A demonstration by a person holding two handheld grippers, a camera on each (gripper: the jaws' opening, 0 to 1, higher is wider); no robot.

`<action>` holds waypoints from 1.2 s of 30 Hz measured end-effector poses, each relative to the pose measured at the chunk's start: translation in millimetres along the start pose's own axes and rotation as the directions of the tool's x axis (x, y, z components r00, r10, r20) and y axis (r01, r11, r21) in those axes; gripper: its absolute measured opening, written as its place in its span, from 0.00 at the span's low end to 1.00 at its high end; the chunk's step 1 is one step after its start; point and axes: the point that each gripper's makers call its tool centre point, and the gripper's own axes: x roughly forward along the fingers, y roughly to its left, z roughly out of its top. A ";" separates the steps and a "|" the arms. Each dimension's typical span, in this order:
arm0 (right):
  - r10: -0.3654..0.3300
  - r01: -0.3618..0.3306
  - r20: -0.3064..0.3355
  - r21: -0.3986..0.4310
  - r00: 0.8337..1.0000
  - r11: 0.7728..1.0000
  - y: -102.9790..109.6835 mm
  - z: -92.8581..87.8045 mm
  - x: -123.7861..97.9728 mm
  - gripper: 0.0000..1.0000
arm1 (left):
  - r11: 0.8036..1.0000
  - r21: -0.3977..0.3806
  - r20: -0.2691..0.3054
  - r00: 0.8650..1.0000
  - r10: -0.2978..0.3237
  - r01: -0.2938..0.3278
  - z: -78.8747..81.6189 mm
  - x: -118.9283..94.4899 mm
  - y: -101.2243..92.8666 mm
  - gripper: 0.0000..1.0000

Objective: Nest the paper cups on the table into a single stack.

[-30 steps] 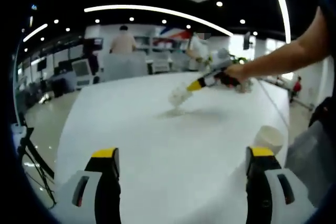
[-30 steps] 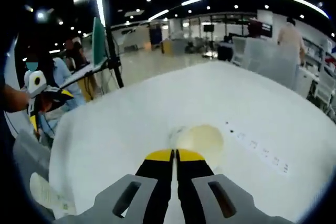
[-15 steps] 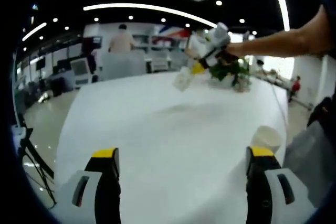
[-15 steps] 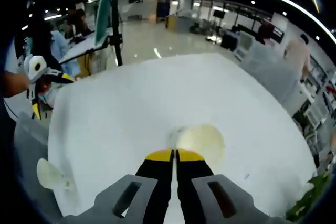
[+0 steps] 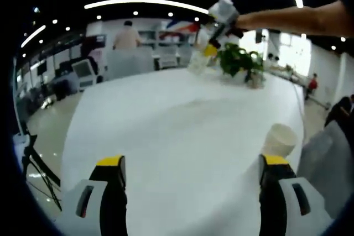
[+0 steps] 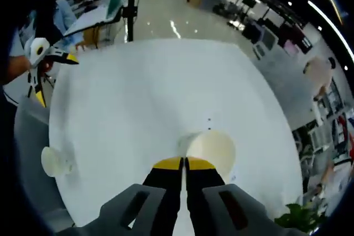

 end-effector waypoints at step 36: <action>-0.056 0.057 -0.102 0.006 0.993 0.998 37.1 3.9 -35.7 0.00 | 1.000 -0.014 -0.018 1.000 0.000 -0.001 -2.8 -10.0 -17.4 0.99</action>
